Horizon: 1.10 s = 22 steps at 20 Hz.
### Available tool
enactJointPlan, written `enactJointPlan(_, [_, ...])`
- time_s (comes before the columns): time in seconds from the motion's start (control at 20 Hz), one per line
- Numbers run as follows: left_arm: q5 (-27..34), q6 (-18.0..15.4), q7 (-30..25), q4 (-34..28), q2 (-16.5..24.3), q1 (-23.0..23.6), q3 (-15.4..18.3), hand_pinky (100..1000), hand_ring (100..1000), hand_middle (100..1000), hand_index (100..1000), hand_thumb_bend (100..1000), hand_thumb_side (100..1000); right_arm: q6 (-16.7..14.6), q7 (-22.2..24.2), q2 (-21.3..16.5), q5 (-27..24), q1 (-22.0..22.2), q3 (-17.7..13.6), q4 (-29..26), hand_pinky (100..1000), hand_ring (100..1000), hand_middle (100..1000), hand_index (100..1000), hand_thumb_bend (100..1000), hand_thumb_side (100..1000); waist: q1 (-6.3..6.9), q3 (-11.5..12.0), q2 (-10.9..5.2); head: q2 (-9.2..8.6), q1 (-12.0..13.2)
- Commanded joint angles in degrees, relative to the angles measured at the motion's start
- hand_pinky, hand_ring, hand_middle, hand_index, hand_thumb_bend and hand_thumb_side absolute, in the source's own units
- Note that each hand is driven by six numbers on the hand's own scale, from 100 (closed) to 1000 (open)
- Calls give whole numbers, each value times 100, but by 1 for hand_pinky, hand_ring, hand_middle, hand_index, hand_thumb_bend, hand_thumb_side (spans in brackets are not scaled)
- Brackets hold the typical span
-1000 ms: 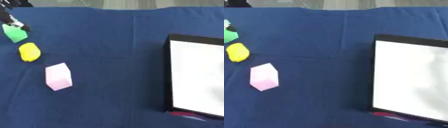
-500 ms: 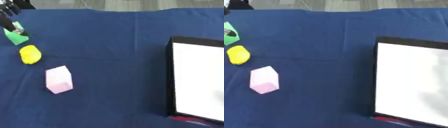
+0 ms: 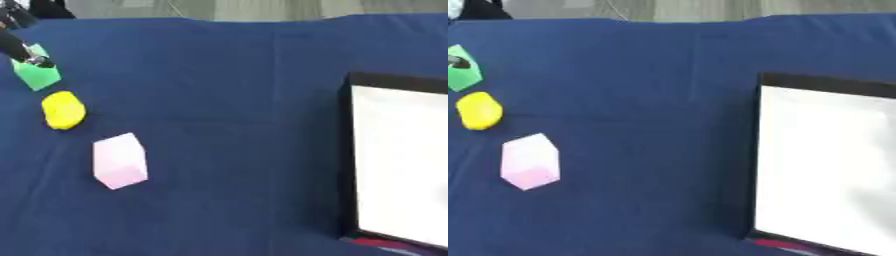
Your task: Pick up the objects with one hand, pass them to the other hand, and then place them into the box on the other side of the table.
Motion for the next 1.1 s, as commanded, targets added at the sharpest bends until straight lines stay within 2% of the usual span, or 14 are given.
enactJointPlan(0.05, [-51,189,163,72,340,-16,134,857,813,737,785,676,100,1,20,-101,52,-47,-14,-94,863,900,715,974,100,370,83,-36,-25,-72,107])
enactJointPlan(0.4, [-50,498,366,196,505,109,219,868,821,743,793,675,100,24,59,-41,174,-80,20,-94,863,900,715,974,100,376,128,-138,56,-106,207])
enactJointPlan(0.7, [-160,734,269,331,608,183,247,875,833,754,799,699,100,69,83,12,257,-117,47,-94,863,901,714,975,100,383,141,-158,106,-98,237])
enactJointPlan(0.9, [-199,844,201,394,627,236,280,878,835,756,802,699,100,79,108,31,296,-135,73,-94,863,900,711,974,100,385,150,-197,127,-111,296])
enactJointPlan(1.1, [-156,917,365,405,611,279,319,879,833,753,799,680,100,79,138,32,313,-152,96,-94,863,901,711,974,100,387,164,-250,148,-130,336])
